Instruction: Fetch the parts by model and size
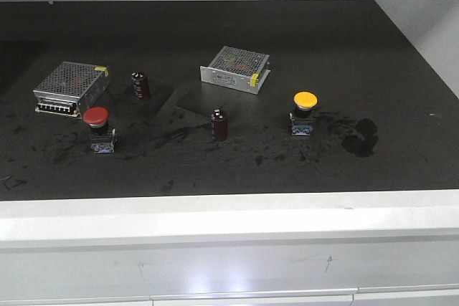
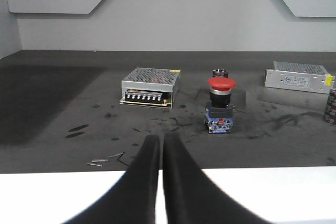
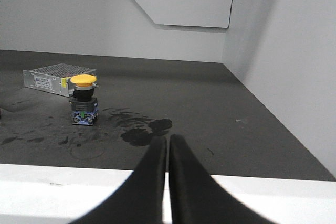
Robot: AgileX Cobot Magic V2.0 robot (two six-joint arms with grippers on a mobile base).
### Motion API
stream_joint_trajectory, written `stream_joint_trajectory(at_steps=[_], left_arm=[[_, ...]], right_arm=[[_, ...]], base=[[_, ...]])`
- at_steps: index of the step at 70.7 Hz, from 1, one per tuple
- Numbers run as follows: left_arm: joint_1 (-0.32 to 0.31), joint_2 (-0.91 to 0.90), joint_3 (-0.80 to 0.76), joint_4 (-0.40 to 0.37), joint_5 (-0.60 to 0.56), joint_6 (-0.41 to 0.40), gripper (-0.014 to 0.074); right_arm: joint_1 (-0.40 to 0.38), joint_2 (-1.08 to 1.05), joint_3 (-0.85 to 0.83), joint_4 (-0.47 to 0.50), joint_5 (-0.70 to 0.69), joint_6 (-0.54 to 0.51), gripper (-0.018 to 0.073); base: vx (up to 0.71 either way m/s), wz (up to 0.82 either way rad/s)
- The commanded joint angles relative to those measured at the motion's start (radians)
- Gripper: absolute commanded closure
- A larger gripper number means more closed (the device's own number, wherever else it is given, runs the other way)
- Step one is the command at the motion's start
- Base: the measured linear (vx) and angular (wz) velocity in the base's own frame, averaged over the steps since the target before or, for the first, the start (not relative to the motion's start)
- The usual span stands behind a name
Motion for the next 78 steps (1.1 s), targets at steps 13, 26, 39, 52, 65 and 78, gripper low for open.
stream_joint_trajectory(at_steps=[13,26,39,52,65,78], left_arm=[[-0.001,-0.014,0.000,-0.001,-0.076,-0.008,0.0602],[-0.001,-0.014,0.000,-0.001,-0.076,-0.008,0.0602],[-0.001,-0.014,0.000,-0.001,-0.076,-0.008,0.0602],[-0.001,-0.014,0.000,-0.001,-0.076,-0.008,0.0602],[-0.001,-0.014,0.000,-0.001,-0.076,-0.008,0.0602],[-0.001,-0.014,0.000,0.008,-0.113,-0.002,0.0602]], right_arm=[[-0.006,-0.011,0.008,-0.007,-0.072,-0.006,0.0569],[-0.006,-0.011,0.008,-0.007,-0.072,-0.006,0.0569],[-0.006,-0.011,0.008,-0.007,-0.072,-0.006,0.0569],[-0.006,-0.011,0.008,-0.007,-0.072,-0.006,0.0569],[-0.006,-0.011,0.008,-0.007,-0.072,-0.006,0.0569],[-0.006,-0.011,0.006,-0.016,-0.154,-0.015,0.0569]], base=[[0.00,0.00],[0.00,0.00],[0.00,0.00],[0.00,0.00],[0.00,0.00],[0.00,0.00]])
